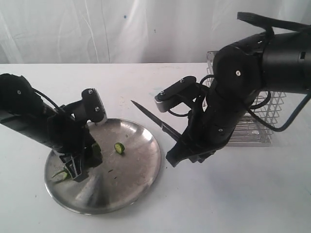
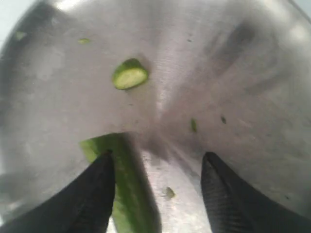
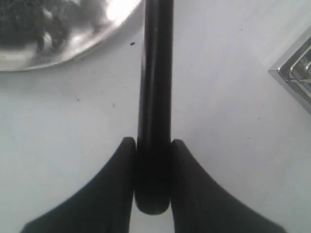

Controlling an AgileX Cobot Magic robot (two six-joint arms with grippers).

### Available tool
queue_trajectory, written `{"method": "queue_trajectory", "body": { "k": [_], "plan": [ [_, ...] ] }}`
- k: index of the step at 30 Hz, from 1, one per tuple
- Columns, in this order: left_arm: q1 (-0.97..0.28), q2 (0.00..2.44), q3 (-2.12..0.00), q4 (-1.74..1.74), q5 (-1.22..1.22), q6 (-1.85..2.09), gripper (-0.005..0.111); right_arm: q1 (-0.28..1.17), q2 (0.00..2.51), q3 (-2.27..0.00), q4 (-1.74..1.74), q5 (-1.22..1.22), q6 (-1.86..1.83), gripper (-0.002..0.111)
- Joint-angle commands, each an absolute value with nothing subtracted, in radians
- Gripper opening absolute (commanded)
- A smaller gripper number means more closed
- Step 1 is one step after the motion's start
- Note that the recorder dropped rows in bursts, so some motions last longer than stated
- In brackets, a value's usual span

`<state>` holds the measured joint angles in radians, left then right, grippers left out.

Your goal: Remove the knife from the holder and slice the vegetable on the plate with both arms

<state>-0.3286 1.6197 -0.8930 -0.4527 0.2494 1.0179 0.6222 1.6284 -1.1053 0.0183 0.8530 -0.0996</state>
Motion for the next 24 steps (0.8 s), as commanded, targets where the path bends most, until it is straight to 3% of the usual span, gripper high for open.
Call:
{"method": "queue_trajectory", "body": {
  "k": [1,3,7,14,24],
  "plan": [
    [-0.252,1.575,-0.886,-0.462,0.120,0.815,0.029,0.618,1.630,-1.104,0.107,0.871,-0.158,0.000],
    [-0.201,1.554,-0.886,-0.464,0.106,0.747,0.001,0.620,1.646,-1.104,0.111,0.869,-0.158,0.000],
    [-0.127,1.557,-0.886,-0.519,0.096,0.653,0.000,0.678,1.681,-1.114,0.139,0.851,-0.180,0.000],
    [-0.121,1.602,-0.950,-0.564,0.208,0.646,0.000,0.827,1.757,-1.186,-0.026,0.805,-0.059,0.000],
    [-0.121,1.607,-1.003,-0.665,0.254,0.653,0.000,0.836,1.777,-1.188,-0.048,0.790,-0.035,0.000]
  ]
}}
